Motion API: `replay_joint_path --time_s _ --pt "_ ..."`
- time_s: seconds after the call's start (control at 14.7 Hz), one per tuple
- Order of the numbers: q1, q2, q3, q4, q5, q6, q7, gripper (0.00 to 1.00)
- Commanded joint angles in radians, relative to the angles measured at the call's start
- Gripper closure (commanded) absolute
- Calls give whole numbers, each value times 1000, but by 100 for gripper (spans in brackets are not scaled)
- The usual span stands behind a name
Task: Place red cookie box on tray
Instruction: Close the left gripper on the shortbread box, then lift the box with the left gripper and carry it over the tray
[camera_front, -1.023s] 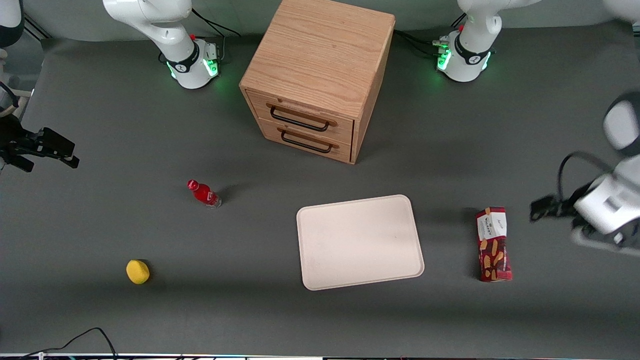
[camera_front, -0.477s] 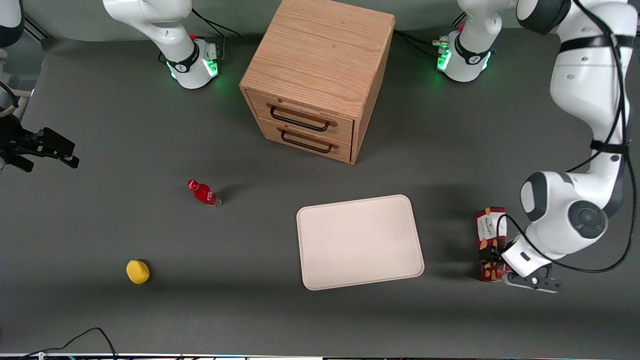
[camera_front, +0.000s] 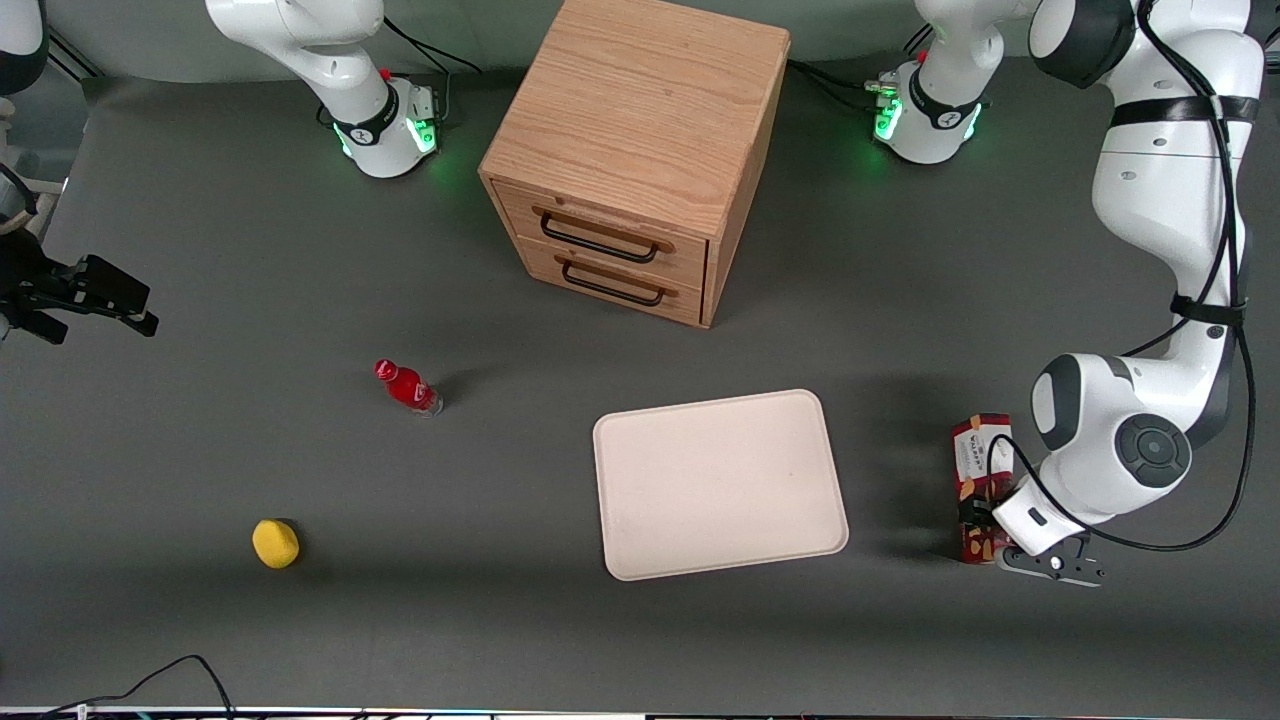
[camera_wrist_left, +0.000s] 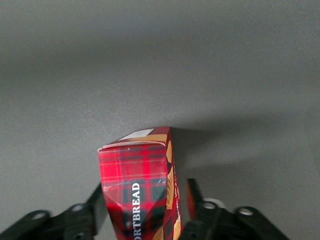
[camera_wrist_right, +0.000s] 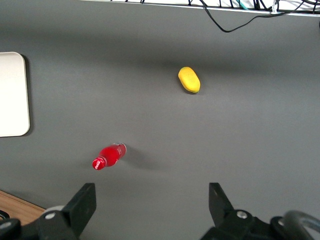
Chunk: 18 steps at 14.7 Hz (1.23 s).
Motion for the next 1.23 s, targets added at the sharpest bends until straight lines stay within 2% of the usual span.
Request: replay_joint_path --time_s 0.0,0.2,0.55,0.89,1.16 --pt "-3 2 8 -29 30 45 -25 100" --pt "5 -24 7 -3 27 1 -25 100" --pt "-33 -179 -4 112 19 -337 -152 100" --pt "-225 -193 -4 310 21 -674 -450 100" --pt "-378 -129 -4 322 18 -606 -712 100"
